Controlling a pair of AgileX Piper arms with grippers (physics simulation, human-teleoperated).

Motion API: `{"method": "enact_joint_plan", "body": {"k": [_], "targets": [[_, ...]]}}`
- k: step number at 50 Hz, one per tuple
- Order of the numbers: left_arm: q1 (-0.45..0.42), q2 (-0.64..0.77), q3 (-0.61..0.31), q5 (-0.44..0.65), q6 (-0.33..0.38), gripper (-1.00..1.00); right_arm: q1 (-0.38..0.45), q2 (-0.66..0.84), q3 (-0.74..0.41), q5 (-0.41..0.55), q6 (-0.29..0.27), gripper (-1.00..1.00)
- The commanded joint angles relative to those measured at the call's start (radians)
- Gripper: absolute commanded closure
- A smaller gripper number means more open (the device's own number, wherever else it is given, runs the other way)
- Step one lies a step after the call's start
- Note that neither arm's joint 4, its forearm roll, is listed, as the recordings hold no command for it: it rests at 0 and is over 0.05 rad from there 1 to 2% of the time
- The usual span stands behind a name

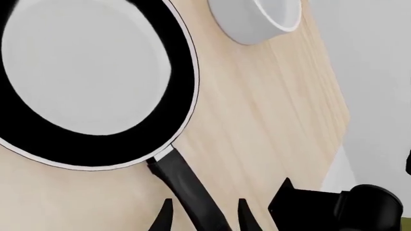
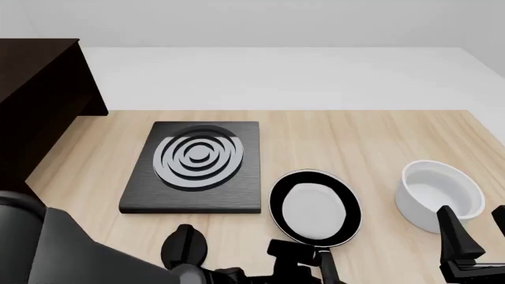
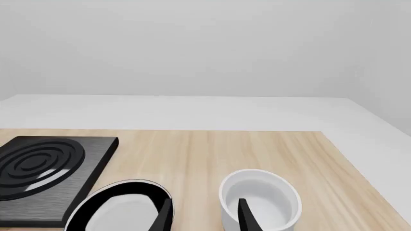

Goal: Put the frying pan under the cabinet shelf.

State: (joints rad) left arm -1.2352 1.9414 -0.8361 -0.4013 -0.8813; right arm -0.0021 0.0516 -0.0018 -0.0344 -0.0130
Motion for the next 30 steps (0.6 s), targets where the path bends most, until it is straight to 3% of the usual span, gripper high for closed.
{"method": "enact_joint_plan", "body": {"k": [1, 12, 13, 30], "targets": [[0.005, 0.048, -0.010, -0.035, -0.021, -1.00, 0.000, 0.000, 0.000, 0.000, 0.000, -1.00], [0.018, 0.078, -0.018, -0.067, -0.041, -1.00, 0.000, 0.000, 0.000, 0.000, 0.000, -1.00], [0.018, 0.080, -0.017, -0.070, -0.044, 1.00, 0.000, 0.001, 0.000, 0.000, 0.000, -1.00], [0.077, 0.075, -0.018, -0.059, -0.048, 1.00, 0.000, 0.000, 0.000, 0.000, 0.000, -1.00]]}}
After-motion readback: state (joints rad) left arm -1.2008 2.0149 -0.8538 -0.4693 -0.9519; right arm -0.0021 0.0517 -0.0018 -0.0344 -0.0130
